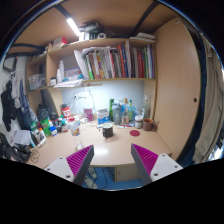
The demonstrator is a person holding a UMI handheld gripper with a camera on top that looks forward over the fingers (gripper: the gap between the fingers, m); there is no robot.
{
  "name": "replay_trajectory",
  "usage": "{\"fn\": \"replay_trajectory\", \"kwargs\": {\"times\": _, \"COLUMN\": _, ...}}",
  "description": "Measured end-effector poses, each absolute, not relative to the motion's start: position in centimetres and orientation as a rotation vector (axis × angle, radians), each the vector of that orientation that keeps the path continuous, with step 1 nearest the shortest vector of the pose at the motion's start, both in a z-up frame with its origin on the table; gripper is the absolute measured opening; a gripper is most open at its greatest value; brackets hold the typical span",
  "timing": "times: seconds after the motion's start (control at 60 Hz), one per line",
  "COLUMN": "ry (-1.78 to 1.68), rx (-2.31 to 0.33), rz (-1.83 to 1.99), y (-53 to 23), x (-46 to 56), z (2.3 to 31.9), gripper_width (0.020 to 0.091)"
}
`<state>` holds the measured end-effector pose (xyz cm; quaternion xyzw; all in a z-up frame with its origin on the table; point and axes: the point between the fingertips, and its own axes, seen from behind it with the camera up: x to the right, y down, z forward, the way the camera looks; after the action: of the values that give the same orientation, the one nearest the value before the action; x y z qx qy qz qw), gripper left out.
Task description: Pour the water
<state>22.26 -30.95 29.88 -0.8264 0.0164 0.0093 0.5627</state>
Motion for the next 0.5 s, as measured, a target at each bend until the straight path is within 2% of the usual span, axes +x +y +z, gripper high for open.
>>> {"fn": "replay_trajectory", "kwargs": {"times": 0.367, "ry": 0.066, "rx": -1.886, "rz": 0.001, "y": -32.3, "x": 17.8, "z": 31.6, "gripper_width": 0.0826}}
{"fn": "replay_trajectory", "kwargs": {"times": 0.5, "ry": 0.025, "rx": -1.862, "rz": 0.029, "y": -30.5, "x": 16.0, "z": 30.6, "gripper_width": 0.0833}}
